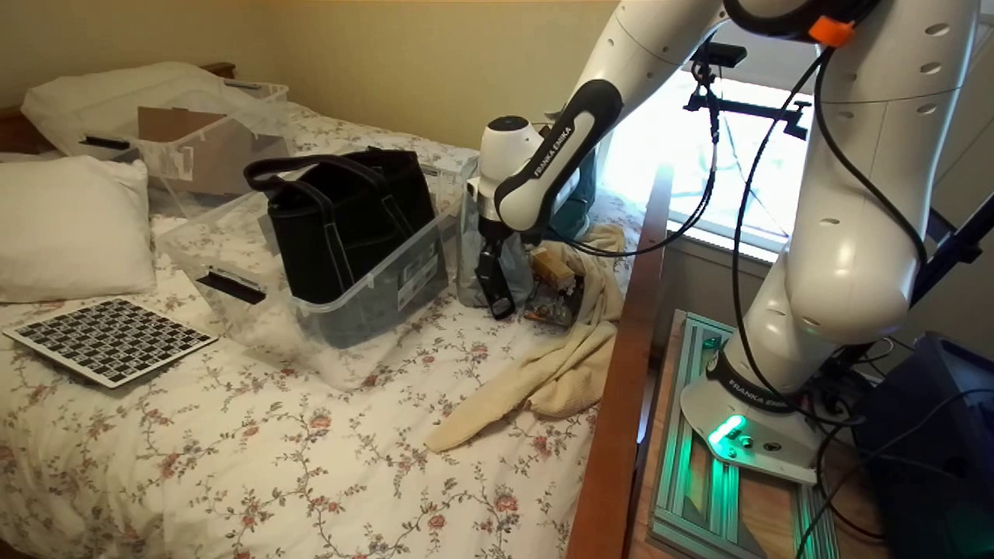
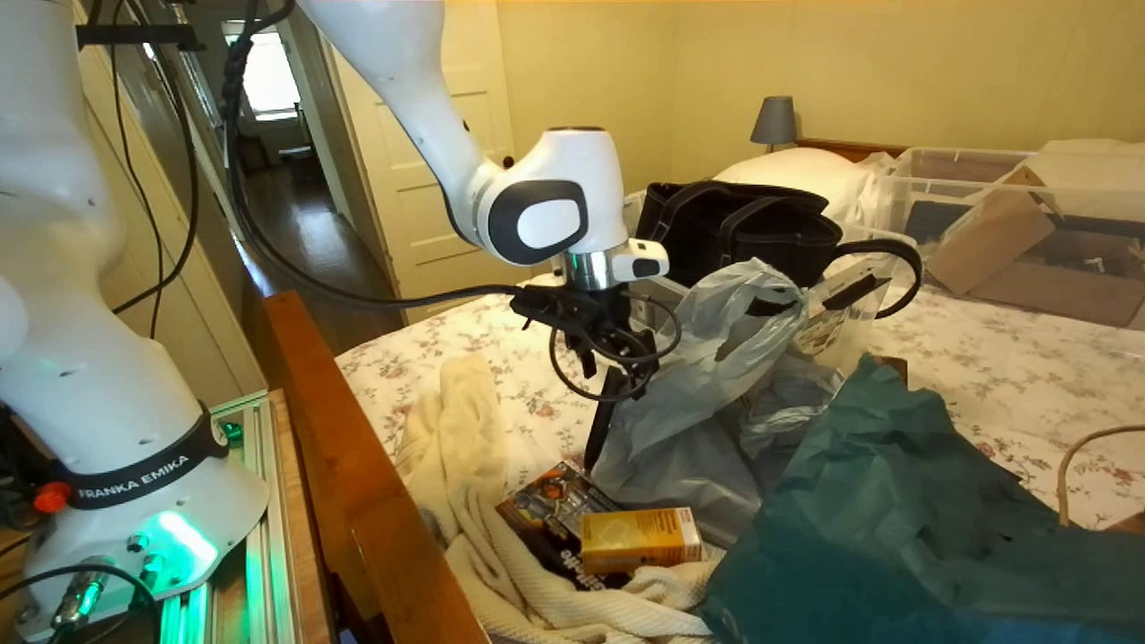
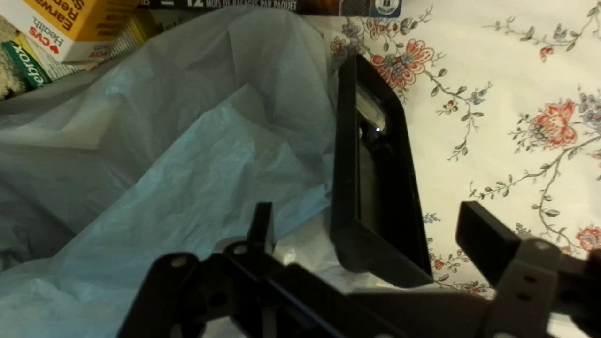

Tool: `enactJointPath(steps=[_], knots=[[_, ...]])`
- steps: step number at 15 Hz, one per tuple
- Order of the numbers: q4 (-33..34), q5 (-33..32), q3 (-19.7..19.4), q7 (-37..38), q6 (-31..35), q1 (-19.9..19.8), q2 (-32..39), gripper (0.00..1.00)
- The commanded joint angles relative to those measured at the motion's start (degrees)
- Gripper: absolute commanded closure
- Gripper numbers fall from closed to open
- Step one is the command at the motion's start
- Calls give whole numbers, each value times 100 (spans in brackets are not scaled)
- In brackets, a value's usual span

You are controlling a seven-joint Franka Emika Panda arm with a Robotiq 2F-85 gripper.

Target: Put the black tag in the storage box

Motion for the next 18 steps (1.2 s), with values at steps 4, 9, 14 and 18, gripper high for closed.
enactJointPath(steps=[4, 9, 14, 18], knots=[[26, 12, -32, 18, -19, 22, 32, 0], [32, -35, -84, 72, 9, 51, 77, 32], [27, -43, -105, 54, 11, 40, 115, 69], [24, 58, -46, -16, 49, -30, 144, 97]])
